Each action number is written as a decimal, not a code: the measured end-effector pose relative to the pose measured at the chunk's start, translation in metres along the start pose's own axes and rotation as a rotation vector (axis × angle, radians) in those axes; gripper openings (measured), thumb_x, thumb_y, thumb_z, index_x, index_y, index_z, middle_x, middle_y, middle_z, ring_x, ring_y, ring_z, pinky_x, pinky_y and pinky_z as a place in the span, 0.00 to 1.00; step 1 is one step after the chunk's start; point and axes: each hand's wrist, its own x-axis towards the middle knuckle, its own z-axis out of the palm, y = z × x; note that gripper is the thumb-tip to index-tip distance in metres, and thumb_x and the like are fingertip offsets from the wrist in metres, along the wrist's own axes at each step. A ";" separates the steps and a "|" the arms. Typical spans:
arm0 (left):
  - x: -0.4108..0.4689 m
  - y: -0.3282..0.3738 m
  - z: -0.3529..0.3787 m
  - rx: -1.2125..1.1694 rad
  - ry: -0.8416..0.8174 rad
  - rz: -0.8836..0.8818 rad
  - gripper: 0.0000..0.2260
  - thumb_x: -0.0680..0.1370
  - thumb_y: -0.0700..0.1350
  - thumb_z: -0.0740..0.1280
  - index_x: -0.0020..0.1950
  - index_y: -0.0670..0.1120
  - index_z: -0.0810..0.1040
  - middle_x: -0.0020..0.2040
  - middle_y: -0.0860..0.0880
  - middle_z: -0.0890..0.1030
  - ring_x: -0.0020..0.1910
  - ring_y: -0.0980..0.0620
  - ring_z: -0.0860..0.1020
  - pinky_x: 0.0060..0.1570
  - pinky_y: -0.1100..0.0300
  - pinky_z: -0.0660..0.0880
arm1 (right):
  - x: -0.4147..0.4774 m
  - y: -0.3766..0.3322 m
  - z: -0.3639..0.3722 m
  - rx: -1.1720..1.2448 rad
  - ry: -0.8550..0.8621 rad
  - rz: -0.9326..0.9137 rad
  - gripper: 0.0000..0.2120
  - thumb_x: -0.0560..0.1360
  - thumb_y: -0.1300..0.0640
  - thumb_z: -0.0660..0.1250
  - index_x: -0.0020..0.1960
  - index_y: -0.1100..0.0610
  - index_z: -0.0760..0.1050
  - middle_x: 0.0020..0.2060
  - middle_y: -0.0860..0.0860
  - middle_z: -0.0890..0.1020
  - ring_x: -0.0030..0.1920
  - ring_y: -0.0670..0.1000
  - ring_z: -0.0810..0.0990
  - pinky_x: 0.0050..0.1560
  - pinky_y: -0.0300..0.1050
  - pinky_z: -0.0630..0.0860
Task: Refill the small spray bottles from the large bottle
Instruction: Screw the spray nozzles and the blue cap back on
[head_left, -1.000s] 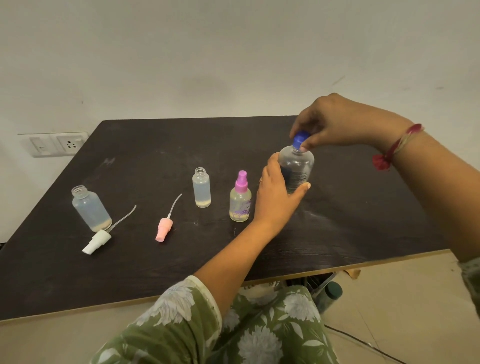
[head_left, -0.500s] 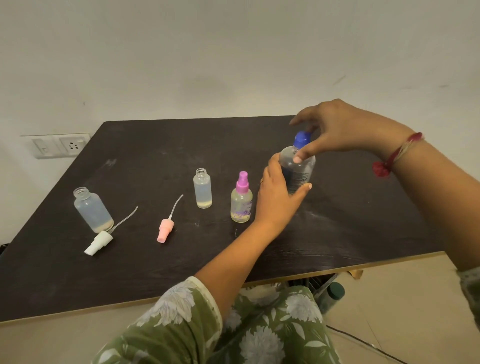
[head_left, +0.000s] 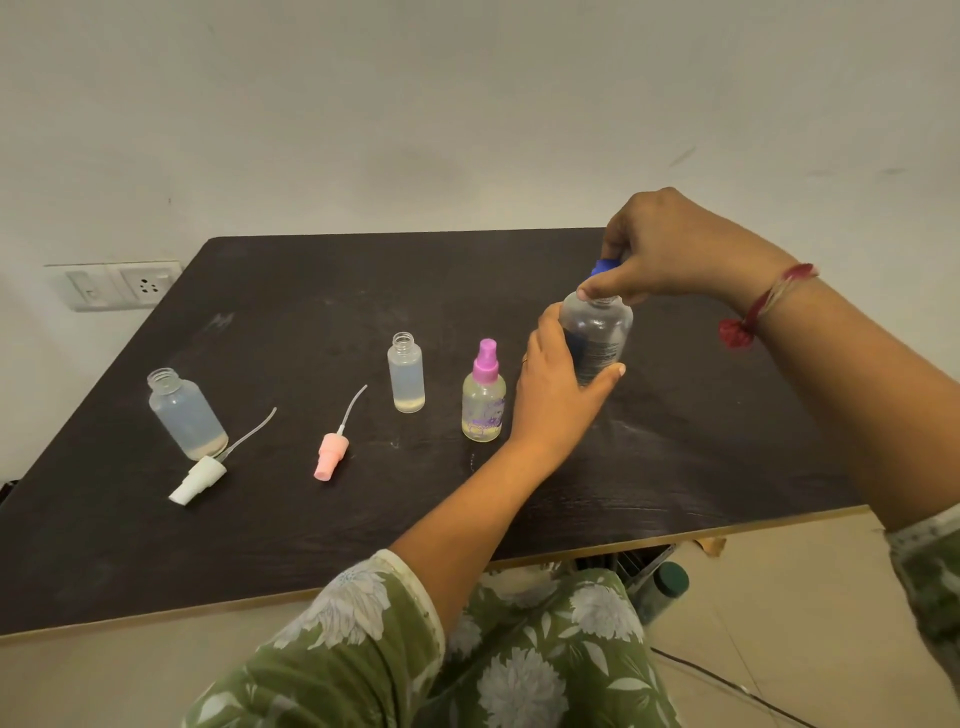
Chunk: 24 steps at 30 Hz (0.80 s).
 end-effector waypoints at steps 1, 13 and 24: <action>0.000 0.000 0.000 -0.001 0.000 0.000 0.36 0.72 0.51 0.73 0.74 0.47 0.58 0.68 0.46 0.69 0.66 0.47 0.70 0.62 0.48 0.73 | -0.001 -0.001 0.001 0.008 0.009 0.013 0.13 0.69 0.50 0.73 0.39 0.60 0.78 0.27 0.49 0.79 0.32 0.47 0.81 0.29 0.37 0.68; -0.008 0.016 -0.006 0.038 -0.063 -0.068 0.50 0.71 0.52 0.75 0.78 0.44 0.41 0.78 0.43 0.51 0.77 0.46 0.53 0.74 0.48 0.58 | -0.016 0.000 0.008 0.030 0.130 0.050 0.24 0.66 0.40 0.73 0.49 0.61 0.81 0.41 0.54 0.82 0.44 0.53 0.79 0.42 0.44 0.75; -0.078 0.040 -0.032 -0.033 -0.064 0.048 0.40 0.78 0.49 0.68 0.79 0.50 0.42 0.78 0.52 0.51 0.77 0.55 0.51 0.75 0.54 0.57 | -0.052 -0.013 -0.005 0.255 0.378 0.091 0.31 0.65 0.35 0.71 0.60 0.53 0.76 0.38 0.51 0.82 0.40 0.48 0.80 0.48 0.44 0.75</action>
